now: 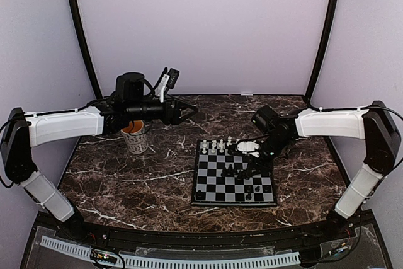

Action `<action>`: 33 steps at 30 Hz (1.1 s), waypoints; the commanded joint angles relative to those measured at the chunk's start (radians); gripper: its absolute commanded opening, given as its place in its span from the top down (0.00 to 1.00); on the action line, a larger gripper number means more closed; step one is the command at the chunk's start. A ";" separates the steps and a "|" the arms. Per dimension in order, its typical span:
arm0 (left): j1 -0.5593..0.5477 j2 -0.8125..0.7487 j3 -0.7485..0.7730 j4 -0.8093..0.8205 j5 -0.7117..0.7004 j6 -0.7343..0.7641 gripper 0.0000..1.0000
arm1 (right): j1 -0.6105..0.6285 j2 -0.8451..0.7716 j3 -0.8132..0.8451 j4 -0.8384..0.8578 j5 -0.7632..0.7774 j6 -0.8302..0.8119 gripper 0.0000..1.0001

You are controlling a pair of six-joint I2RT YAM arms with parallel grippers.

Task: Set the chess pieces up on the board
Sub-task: Pick up the rook from the chessboard.

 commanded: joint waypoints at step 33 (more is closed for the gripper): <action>-0.002 0.010 0.040 -0.003 0.022 -0.001 0.35 | 0.023 -0.191 -0.056 -0.057 0.019 0.012 0.90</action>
